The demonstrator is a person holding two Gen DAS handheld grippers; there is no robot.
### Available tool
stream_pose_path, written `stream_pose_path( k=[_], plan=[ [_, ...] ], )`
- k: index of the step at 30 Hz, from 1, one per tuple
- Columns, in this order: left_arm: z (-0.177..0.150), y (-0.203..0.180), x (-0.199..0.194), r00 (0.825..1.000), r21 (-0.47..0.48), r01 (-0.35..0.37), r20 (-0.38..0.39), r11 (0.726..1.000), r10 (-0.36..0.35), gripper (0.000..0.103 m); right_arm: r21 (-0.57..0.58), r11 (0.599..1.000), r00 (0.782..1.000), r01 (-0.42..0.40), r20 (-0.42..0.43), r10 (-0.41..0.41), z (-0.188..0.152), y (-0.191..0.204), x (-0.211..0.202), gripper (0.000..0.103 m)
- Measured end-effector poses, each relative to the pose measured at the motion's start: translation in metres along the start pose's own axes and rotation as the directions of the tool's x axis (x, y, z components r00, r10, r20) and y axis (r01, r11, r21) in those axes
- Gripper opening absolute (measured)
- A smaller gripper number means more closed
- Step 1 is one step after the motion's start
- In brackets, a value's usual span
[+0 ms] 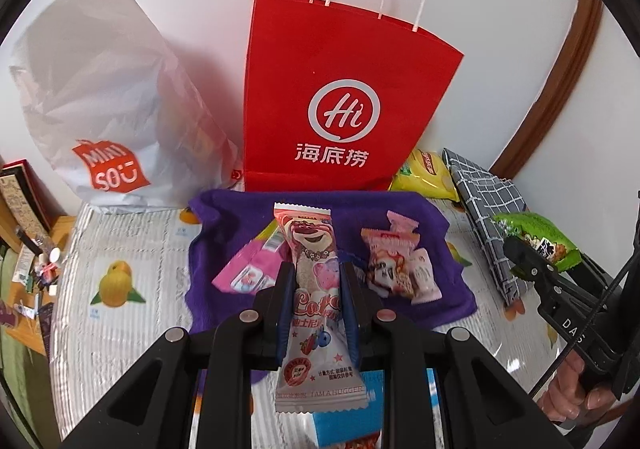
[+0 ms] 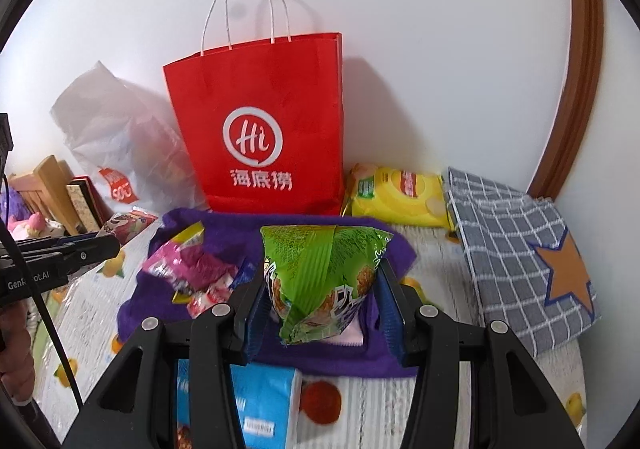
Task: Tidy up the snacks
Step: 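Carry the green bag and pink candy stick over the purple towel with both tools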
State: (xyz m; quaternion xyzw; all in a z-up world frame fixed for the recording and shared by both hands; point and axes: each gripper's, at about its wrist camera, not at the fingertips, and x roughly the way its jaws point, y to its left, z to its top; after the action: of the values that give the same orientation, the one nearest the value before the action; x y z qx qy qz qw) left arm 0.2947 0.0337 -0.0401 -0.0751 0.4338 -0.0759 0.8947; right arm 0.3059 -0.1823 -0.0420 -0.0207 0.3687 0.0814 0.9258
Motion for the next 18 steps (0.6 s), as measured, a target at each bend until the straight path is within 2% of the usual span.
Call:
stream_pose_path(
  k=[5,10,14,18],
  plan=[
    [0.018,0.004,0.021,0.999,-0.028,0.023,-0.022,0.999,-0.023,0.021,-0.012,1.000,1.000,-0.014,0.012,0.015,0.018,0.007,0.020,0.048],
    [0.037,0.007,0.038,0.999,-0.065,0.049,-0.007,0.997,-0.050,0.022,0.021,0.998,0.998,-0.061,-0.012,0.061,0.030,0.007,0.056,0.048],
    [0.037,0.011,0.057,0.999,-0.079,0.046,-0.015,0.996,-0.048,0.022,-0.002,0.998,0.997,-0.057,-0.061,0.057,0.026,0.008,0.081,0.048],
    [0.032,0.016,0.082,0.996,-0.083,0.028,-0.077,0.996,-0.034,0.022,-0.026,0.999,0.996,-0.043,-0.074,0.041,0.020,0.006,0.096,0.048]
  ],
)
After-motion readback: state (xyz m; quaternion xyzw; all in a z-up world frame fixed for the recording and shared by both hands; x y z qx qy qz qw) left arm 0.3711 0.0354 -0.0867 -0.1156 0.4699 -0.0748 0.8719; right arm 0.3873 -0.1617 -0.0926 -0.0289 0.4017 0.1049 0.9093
